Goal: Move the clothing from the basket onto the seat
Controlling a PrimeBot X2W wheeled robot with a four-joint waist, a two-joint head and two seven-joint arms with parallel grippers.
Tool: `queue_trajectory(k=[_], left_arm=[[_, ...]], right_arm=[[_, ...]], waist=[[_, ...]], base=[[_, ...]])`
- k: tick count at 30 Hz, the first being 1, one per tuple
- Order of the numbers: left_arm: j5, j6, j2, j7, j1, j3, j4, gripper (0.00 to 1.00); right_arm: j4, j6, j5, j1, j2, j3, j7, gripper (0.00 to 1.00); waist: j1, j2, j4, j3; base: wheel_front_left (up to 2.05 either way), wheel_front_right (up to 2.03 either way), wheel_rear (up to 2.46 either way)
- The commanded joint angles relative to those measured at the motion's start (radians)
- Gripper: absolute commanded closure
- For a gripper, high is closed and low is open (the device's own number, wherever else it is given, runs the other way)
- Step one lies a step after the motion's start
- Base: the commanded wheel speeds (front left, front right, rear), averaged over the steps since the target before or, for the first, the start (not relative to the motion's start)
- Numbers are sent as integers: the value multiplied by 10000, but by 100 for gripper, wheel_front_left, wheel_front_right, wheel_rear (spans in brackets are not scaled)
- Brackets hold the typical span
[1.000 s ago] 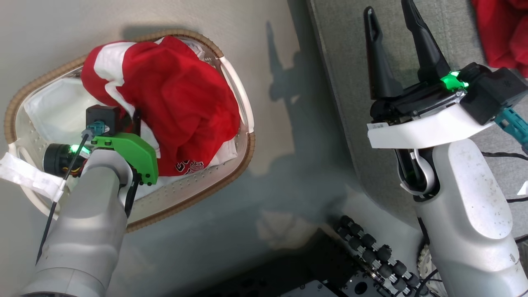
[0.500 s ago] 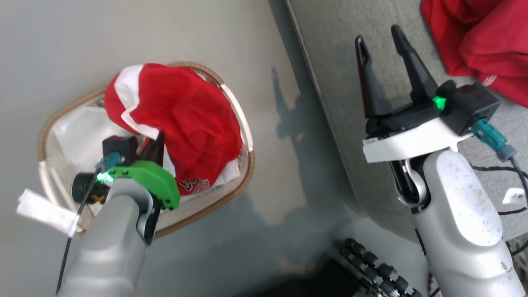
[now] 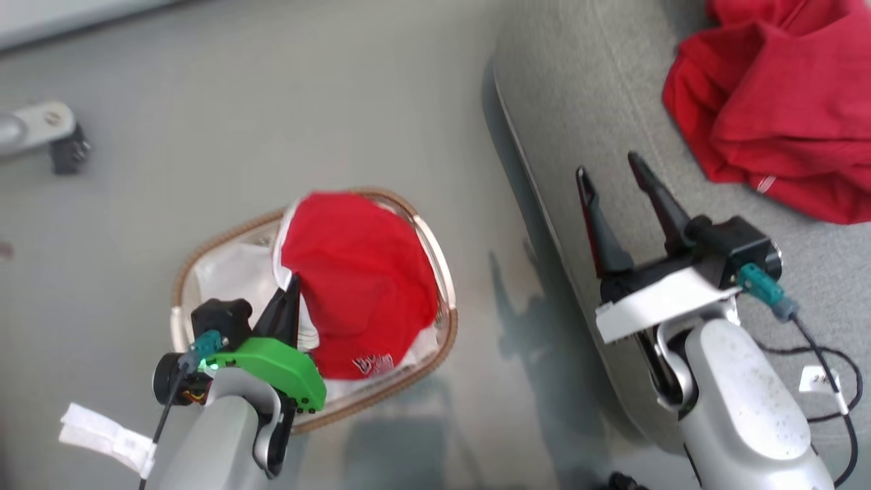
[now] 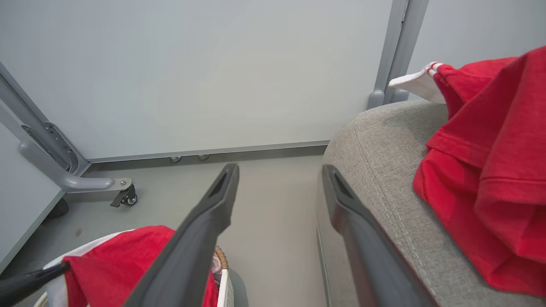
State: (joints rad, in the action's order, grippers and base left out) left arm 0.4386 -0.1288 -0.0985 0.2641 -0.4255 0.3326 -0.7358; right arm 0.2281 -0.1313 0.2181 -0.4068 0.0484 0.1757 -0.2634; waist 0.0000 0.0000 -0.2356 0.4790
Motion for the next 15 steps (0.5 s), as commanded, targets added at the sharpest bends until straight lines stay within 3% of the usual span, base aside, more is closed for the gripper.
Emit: queue_trajectory(k=[1, 15], left_arm=[[-135, -32, 94, 4, 324, -117, 265, 100], [-952, -32, 452, 3, 1493, -736, 3322, 100]], right_arm=[[109, 10, -62, 287, 46, -4, -19, 0], [657, 10, -179, 1476, 43, -101, -19, 0]], waist=[[0, 0, 576, -1402], [0, 0, 1007, -3418]], base=[[0, 0, 0], [0, 0, 0]])
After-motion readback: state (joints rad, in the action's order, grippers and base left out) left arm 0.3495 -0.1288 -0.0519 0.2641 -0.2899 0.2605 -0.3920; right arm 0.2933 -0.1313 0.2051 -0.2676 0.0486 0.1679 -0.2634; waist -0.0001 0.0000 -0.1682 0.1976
